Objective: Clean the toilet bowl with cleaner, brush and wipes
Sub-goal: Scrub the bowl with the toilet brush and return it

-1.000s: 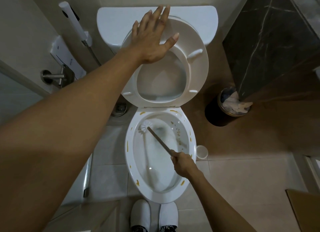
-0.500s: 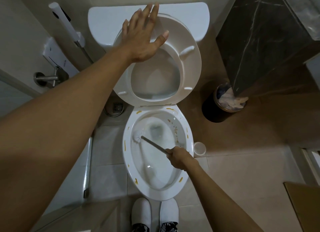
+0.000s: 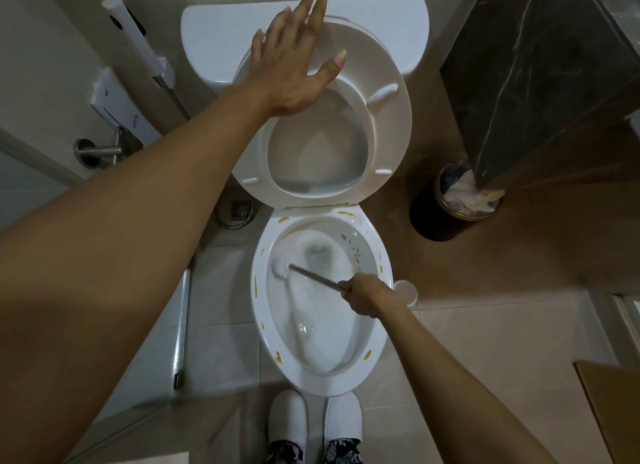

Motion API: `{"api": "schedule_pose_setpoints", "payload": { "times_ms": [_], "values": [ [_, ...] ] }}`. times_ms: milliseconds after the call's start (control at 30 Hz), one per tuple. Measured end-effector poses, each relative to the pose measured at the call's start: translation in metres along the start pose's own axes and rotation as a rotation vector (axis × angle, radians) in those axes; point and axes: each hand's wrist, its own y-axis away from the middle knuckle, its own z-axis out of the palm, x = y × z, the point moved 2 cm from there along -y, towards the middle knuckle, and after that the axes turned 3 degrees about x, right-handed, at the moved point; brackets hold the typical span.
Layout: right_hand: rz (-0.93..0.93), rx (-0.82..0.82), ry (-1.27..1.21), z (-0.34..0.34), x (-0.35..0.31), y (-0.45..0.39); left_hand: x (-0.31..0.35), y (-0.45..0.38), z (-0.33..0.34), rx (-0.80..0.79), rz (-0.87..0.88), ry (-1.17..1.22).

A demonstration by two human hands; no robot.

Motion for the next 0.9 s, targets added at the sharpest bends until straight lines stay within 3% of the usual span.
{"api": "schedule_pose_setpoints", "payload": {
  "times_ms": [67, 233, 467, 667, 900],
  "values": [
    [0.032, 0.051, -0.074, 0.01, 0.003, 0.0, 0.001, 0.0, -0.001, -0.002, -0.003, 0.01],
    [0.076, -0.11, -0.095, 0.014, 0.015, 0.017, 0.001, 0.002, -0.001, 0.01, -0.002, 0.016],
    [0.093, 0.075, -0.139, 0.012, 0.0, -0.007, 0.0, 0.001, -0.001, 0.01, 0.003, 0.025],
    [0.082, -0.05, -0.098, 0.009, 0.007, 0.018, 0.0, 0.001, 0.0, 0.007, -0.001, 0.027],
    [0.108, 0.038, -0.171, 0.016, -0.004, 0.007, 0.0, 0.001, -0.001, 0.008, 0.004, 0.03]
  ]
}}
